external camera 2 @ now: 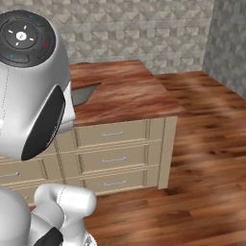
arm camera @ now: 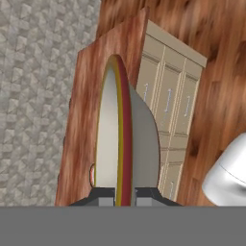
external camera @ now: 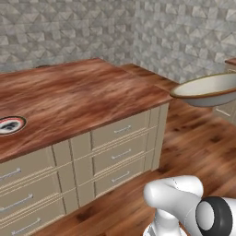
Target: Move the bowls from the cabinet to the plates on the dining table.
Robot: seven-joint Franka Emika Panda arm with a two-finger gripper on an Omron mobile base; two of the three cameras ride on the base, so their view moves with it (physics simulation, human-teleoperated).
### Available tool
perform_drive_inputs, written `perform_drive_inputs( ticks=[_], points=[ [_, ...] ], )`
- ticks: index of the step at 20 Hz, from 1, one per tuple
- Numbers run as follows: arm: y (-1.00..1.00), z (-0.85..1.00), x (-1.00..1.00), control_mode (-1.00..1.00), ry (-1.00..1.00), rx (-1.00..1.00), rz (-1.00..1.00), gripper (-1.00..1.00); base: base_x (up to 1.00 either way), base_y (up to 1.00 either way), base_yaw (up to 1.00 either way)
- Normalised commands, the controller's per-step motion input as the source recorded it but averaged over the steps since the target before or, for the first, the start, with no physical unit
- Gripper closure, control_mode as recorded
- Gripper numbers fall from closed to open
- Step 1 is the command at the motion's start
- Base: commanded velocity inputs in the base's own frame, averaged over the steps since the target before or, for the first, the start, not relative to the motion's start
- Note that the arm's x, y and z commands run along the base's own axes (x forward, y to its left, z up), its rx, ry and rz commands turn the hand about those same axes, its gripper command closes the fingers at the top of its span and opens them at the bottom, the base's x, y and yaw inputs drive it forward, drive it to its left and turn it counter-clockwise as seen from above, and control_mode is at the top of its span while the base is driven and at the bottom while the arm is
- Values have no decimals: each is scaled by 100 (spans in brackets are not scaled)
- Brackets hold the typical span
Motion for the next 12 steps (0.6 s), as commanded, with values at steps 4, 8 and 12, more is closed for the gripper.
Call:
perform_drive_inputs(
  ticks=[4,8,12],
  points=[
    [0,0,0,100,0,0,0,100,0,61,0],
    [0,0,0,100,0,0,0,100,0,61,0],
    [0,0,0,100,0,0,0,100,0,62,0]
  ],
)
